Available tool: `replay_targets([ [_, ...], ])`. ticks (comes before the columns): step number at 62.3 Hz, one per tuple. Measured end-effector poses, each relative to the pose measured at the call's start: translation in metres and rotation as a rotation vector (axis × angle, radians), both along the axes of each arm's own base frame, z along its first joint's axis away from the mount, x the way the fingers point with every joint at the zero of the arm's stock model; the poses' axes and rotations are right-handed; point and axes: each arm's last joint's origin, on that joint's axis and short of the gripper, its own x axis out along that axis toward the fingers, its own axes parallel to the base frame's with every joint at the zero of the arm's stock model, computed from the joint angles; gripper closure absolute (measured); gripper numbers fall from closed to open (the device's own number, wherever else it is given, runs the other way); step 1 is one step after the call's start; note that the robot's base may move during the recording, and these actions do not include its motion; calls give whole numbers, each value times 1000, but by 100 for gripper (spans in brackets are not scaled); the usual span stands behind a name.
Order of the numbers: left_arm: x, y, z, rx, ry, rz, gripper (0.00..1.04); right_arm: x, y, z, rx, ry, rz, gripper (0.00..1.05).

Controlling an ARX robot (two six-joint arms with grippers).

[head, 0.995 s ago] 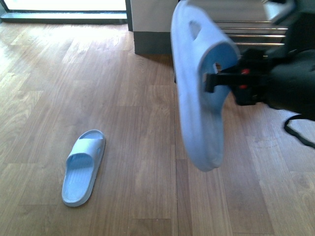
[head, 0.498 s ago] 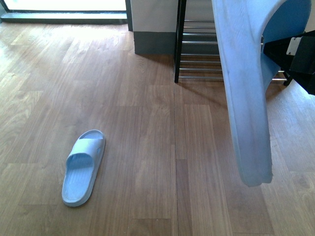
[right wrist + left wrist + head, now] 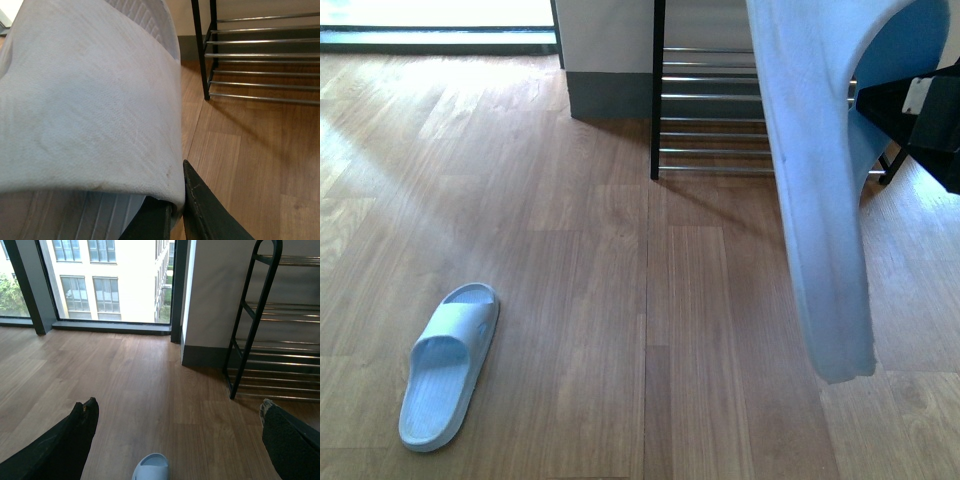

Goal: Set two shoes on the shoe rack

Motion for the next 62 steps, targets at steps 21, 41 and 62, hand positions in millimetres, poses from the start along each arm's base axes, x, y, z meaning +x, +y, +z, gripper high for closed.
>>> replay_targets([
  [21,78,-8,-5,-118,385,358,9,0,0,0,0,0,2,103],
  [41,193,-38,-112,17,810,222,9,0,0,0,1,0,3,103],
  [62,240,-44,-272,114,1156,212,9,0,0,0,1,0,3,103],
])
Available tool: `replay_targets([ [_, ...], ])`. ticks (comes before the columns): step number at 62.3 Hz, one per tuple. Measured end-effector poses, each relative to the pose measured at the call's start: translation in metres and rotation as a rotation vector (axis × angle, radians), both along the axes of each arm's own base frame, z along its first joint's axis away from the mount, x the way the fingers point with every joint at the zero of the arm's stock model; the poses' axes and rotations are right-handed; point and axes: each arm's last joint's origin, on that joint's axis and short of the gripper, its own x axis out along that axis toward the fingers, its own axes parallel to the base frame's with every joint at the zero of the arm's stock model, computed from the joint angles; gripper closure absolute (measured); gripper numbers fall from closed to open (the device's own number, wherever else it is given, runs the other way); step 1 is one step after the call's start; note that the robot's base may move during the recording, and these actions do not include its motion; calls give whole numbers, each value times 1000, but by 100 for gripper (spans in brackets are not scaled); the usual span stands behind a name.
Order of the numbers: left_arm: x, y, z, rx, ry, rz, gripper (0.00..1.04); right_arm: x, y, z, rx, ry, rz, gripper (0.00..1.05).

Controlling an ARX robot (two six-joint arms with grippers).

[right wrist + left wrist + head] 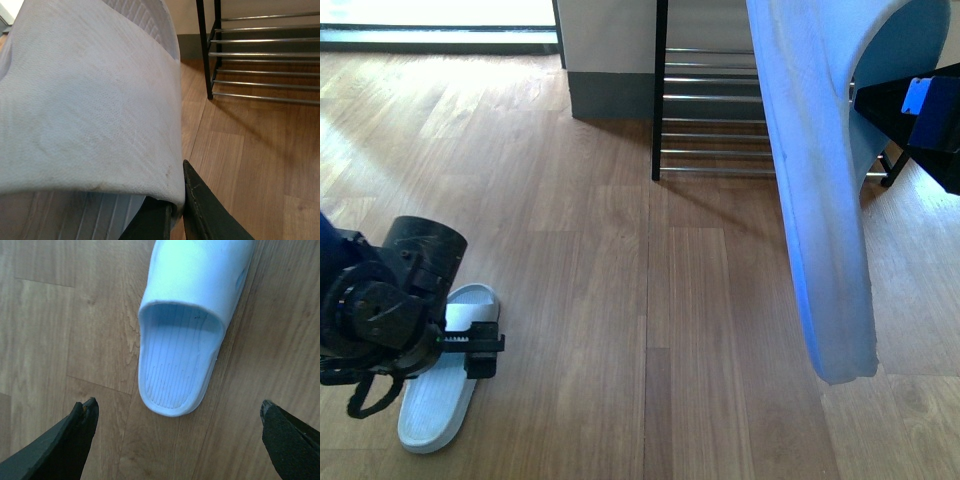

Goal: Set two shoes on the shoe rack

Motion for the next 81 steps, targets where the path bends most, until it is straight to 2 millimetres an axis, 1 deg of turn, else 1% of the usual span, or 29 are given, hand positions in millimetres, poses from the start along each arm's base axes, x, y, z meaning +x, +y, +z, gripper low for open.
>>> replay_targets([
  [10,13,0,-34,-18,10,-18,9,0,0,0,0,0,0,103],
  [21,21,2,-61,-63,6,-41,9,0,0,0,0,0,0,103],
  [30,30,1,-75,-78,-7,-52,9,0,0,0,0,0,0,103],
  [37,39,0,-80,-85,-38,-58,10,0,0,0,0,0,0,103],
  [41,44,-1,-81,-89,-54,-61,16,0,0,0,0,0,0,103],
  [42,45,-1,-82,-93,-59,-63,20,0,0,0,0,0,0,103],
  [48,50,-2,-82,-98,-74,-67,30,0,0,0,0,0,0,103],
  [49,52,-2,-82,-99,-78,-68,34,0,0,0,0,0,0,103],
  [55,55,-3,-83,-100,-86,-68,45,0,0,0,0,0,0,103],
  [56,56,-3,-83,-100,-86,-68,48,0,0,0,0,0,0,103],
  [62,56,-3,-84,-99,-84,-68,59,0,0,0,0,0,0,103],
  [63,56,-3,-85,-95,-84,-66,62,0,0,0,0,0,0,103],
  [68,55,-3,-85,-90,-83,-63,71,0,0,0,0,0,0,103],
  [69,55,-2,-85,-90,-84,-62,75,0,0,0,0,0,0,103],
  [75,55,-1,-85,-91,-86,-58,84,0,0,0,0,0,0,103],
  [81,54,-2,-79,-117,-104,-51,95,0,0,0,0,0,0,103],
])
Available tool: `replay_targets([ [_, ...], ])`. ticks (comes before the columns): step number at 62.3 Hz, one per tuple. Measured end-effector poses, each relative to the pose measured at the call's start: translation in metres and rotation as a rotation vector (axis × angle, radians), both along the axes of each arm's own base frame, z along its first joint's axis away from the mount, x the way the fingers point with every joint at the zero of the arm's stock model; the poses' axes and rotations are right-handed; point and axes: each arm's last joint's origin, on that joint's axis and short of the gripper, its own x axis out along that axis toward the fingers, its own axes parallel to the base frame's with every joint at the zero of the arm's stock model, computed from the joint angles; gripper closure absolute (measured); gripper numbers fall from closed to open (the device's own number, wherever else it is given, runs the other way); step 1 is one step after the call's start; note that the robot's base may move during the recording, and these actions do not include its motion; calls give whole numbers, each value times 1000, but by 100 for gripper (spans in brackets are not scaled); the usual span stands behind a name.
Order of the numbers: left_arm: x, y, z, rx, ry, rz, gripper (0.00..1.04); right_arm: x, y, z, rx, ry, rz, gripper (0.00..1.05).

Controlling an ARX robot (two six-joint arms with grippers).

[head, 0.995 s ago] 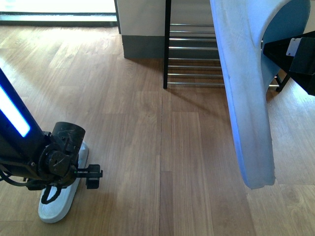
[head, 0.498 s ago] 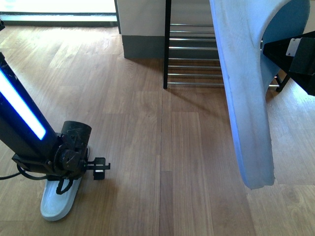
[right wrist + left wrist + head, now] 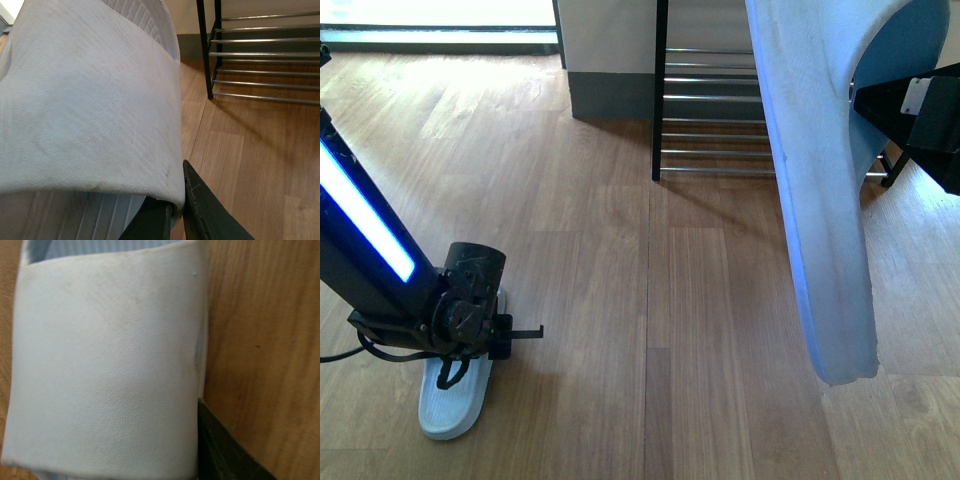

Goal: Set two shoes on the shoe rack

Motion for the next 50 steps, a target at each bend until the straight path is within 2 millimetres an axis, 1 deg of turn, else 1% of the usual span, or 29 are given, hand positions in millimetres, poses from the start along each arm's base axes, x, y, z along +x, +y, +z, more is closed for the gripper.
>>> replay_targets([
  [4,-1,-1,9,-9,-13,15,103,0,0,0,0,0,0,103],
  [12,2,-4,33,-29,-74,36,103,0,0,0,0,0,0,103],
  [13,3,-5,41,-34,-94,38,103,0,0,0,0,0,0,103],
  [18,7,-7,65,-49,-152,42,103,0,0,0,0,0,0,103],
  [19,8,-8,75,-53,-175,41,103,0,0,0,0,0,0,103],
  [24,8,-11,104,-57,-231,37,103,0,0,0,0,0,0,103],
  [25,8,-13,116,-59,-255,35,103,0,0,0,0,0,0,103],
  [29,4,-15,140,-59,-300,32,103,0,0,0,0,0,0,103],
  [30,1,-16,152,-57,-321,29,103,0,0,0,0,0,0,103],
  [34,-7,-17,176,-47,-363,24,103,0,0,0,0,0,0,103],
  [35,-12,-17,187,-36,-380,21,103,0,0,0,0,0,0,103],
  [38,-21,-17,203,-15,-404,16,103,0,0,0,0,0,0,103],
  [39,-27,-17,213,-1,-417,17,103,0,0,0,0,0,0,103],
  [42,-38,-16,229,21,-439,21,103,0,0,0,0,0,0,103],
  [43,-45,-15,239,37,-454,25,103,0,0,0,0,0,0,103],
  [48,-63,-13,264,65,-485,30,103,0,0,0,0,0,0,103],
  [49,-70,-11,273,75,-497,32,103,0,0,0,0,0,0,103],
  [50,-74,-11,278,79,-504,33,103,0,0,0,0,0,0,103],
])
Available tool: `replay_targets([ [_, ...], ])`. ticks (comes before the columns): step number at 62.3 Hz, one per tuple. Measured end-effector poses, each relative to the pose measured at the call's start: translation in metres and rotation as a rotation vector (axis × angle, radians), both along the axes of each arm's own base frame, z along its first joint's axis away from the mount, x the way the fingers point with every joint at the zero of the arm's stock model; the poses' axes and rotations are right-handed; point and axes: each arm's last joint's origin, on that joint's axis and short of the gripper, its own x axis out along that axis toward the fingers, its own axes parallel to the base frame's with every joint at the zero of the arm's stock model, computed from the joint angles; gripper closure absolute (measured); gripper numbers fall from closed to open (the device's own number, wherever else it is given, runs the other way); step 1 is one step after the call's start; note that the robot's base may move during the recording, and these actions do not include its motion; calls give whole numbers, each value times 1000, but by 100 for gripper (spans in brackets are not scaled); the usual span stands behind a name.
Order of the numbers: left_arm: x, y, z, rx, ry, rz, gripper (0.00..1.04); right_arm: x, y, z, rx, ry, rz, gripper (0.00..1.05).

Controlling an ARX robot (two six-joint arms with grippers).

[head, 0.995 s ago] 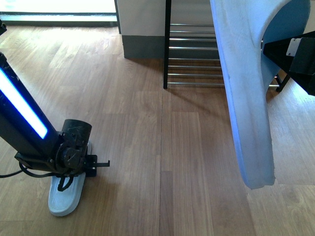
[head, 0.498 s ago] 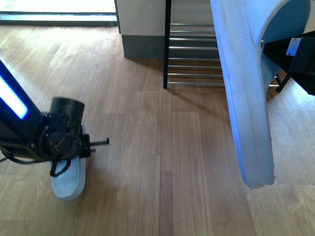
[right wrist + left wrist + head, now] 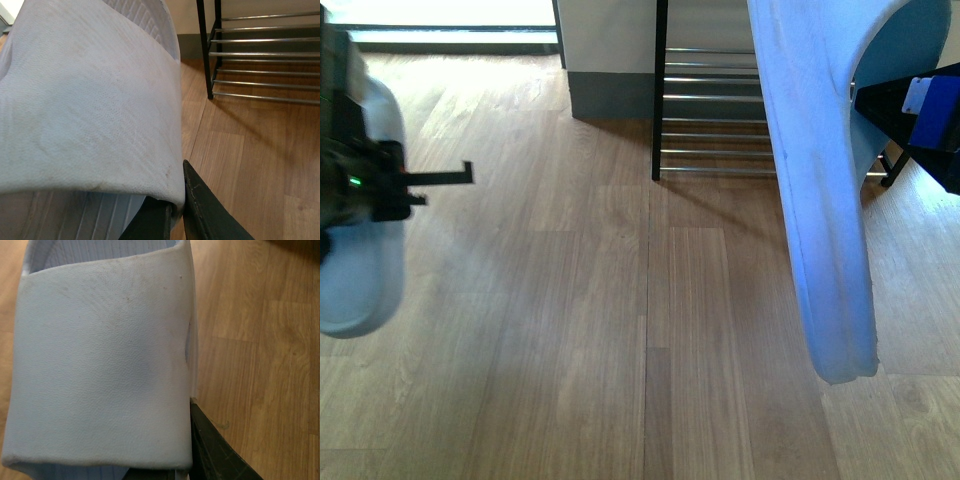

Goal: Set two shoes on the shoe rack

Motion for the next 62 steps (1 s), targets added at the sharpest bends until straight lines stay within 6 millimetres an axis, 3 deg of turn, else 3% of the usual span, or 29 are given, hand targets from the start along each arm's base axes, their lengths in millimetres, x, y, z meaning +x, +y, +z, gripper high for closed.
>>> replay_targets([
  [14,-55,-3,74,76,-117,-14,103,0,0,0,0,0,0,103],
  [24,-93,-8,109,110,-193,-25,103,0,0,0,0,0,0,103],
  [33,-126,-11,122,157,-223,-17,103,0,0,0,0,0,0,103],
  [38,-133,-11,124,155,-236,-27,103,0,0,0,0,0,0,103],
  [62,-134,-11,124,163,-238,-29,103,0,0,0,0,0,1,103],
])
